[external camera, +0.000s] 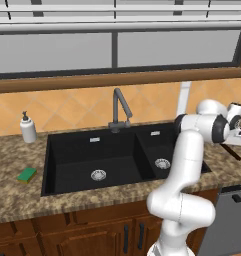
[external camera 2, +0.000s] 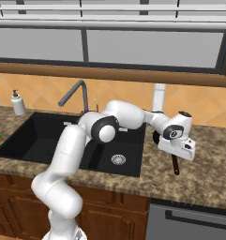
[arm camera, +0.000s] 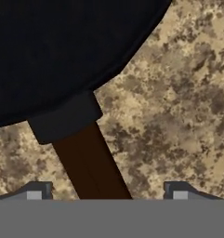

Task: Pick the pan and sponge and place them into the sink. Then turn on the water.

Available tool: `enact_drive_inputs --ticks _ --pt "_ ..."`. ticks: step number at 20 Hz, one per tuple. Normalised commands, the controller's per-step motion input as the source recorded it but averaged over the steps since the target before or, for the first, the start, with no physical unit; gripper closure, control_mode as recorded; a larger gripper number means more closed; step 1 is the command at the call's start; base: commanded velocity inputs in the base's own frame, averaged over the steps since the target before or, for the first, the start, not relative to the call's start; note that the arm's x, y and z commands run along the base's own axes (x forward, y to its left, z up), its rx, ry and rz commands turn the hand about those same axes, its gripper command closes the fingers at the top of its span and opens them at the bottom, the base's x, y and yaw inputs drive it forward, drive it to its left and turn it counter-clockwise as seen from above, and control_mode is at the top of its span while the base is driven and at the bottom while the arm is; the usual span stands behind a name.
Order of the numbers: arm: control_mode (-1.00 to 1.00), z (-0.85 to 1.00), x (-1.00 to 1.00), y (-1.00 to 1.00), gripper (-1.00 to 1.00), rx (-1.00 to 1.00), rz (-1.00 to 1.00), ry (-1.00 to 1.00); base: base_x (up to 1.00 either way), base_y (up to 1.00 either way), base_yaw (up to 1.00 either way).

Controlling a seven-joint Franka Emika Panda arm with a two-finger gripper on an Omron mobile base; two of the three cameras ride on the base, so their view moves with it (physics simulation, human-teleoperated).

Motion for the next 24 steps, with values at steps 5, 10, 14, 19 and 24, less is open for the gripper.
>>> enact_drive_inputs --ticks 5,10,14,19,24 --pt "-1.00 -0.19 0.13 -0.03 1.00 0.01 0.00 0.03 0.00 0.00 0.00" --pt "-1.00 -0.05 0.03 0.00 1.00 0.00 0.00 0.01 0.00 0.00 0.00" --pt "-1.00 -0.21 0.12 0.14 1.00 0.00 0.00 0.00 0.00 0.00 0.00" --pt "-1.00 -0.07 0.05 0.26 1.00 0.01 0.03 -0.04 0.00 0.00 0.00" --pt "-1.00 0.22 -0.05 0.53 1.00 0.00 0.25 -0.08 0.00 0.00 0.00"
